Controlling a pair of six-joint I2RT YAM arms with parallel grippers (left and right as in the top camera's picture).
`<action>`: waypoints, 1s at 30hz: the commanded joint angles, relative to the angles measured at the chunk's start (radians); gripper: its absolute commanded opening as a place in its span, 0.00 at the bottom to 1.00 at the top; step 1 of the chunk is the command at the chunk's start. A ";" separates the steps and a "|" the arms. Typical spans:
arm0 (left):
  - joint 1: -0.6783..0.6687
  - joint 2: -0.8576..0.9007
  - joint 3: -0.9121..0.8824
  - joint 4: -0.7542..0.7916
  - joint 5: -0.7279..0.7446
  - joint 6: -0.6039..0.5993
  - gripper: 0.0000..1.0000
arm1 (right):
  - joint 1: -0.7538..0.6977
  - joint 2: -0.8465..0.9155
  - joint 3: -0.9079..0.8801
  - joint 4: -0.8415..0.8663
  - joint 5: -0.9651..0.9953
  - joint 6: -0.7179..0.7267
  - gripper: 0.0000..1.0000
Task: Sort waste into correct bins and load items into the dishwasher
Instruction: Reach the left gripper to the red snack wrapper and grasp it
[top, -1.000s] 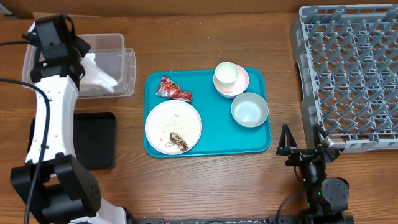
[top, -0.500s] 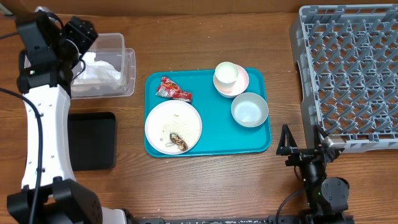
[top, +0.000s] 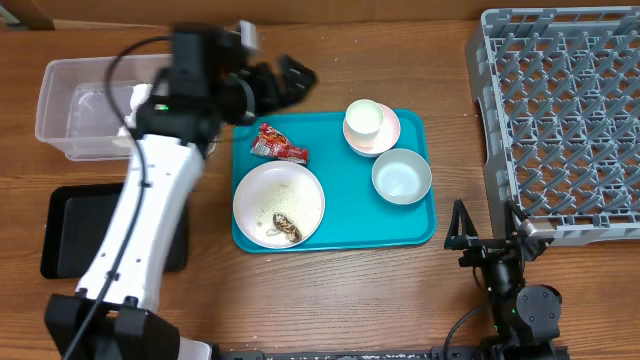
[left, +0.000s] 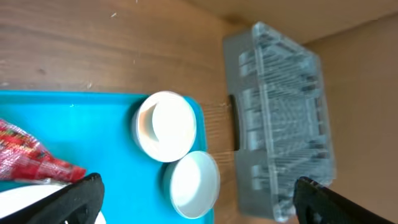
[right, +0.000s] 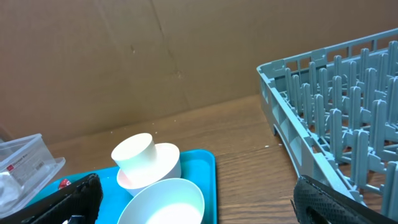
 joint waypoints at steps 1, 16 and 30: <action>-0.072 0.032 0.013 -0.037 -0.319 0.020 0.95 | -0.004 -0.007 -0.010 0.003 0.006 -0.006 1.00; -0.123 0.330 0.014 -0.130 -0.481 0.046 0.96 | -0.004 -0.007 -0.010 0.003 0.006 -0.006 1.00; -0.124 0.466 0.014 -0.060 -0.595 -0.019 0.92 | -0.004 -0.007 -0.010 0.003 0.006 -0.006 1.00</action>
